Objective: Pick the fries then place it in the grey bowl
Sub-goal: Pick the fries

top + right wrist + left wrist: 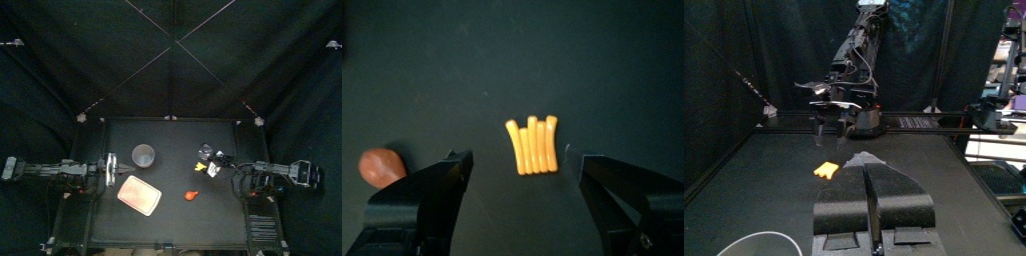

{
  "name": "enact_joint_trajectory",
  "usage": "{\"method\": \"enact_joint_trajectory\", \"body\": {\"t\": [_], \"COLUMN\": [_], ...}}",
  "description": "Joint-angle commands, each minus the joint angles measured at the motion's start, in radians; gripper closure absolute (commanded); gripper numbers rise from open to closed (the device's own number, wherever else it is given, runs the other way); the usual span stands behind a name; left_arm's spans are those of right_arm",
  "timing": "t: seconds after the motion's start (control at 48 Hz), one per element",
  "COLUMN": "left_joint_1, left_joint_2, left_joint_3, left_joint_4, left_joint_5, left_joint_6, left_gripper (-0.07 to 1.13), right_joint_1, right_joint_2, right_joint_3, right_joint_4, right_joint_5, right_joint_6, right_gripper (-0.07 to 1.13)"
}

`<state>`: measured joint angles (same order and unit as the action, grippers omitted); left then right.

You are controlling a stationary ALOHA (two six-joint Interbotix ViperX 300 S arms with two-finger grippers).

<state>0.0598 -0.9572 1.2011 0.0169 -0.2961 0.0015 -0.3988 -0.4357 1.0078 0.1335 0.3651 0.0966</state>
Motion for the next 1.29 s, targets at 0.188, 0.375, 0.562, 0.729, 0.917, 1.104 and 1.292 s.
{"method": "enact_joint_trajectory", "body": {"t": [0.188, 0.375, 0.562, 0.729, 0.917, 1.104, 1.292], "left_joint_1": [0.023, 0.035, 0.043, 0.063, 0.072, 0.072, 0.071], "left_joint_2": [0.005, 0.005, 0.005, 0.006, 0.005, 0.005, 0.005], "left_joint_3": [-0.012, -0.006, 0.003, 0.017, 0.028, 0.028, 0.032], "left_joint_4": [0.000, -0.002, -0.014, -0.032, -0.038, -0.038, -0.041], "left_joint_5": [-0.014, -0.014, -0.017, -0.025, -0.041, -0.043, -0.043], "left_joint_6": [0.000, 0.000, -0.002, 0.000, 0.000, 0.000, -0.006], "left_gripper": [1.07, 1.07, 1.07, 1.07, 1.07, 1.07, 1.07], "right_joint_1": [-0.017, -0.038, -0.038, -0.038, -0.054, -0.061, -0.066], "right_joint_2": [0.126, 0.225, 0.318, 0.368, 0.385, 0.385, 0.394], "right_joint_3": [-0.124, -0.169, -0.189, -0.204, -0.209, -0.202, -0.199], "right_joint_4": [-0.041, -0.061, -0.094, -0.100, -0.103, -0.103, -0.077], "right_joint_5": [0.192, 0.209, 0.210, 0.209, 0.184, 0.175, 0.137], "right_joint_6": [-0.002, -0.012, -0.005, -0.008, -0.008, -0.008, -0.002], "right_gripper": [0.00, 0.00, 0.00, 0.00, 0.01, 0.02, 0.08]}}
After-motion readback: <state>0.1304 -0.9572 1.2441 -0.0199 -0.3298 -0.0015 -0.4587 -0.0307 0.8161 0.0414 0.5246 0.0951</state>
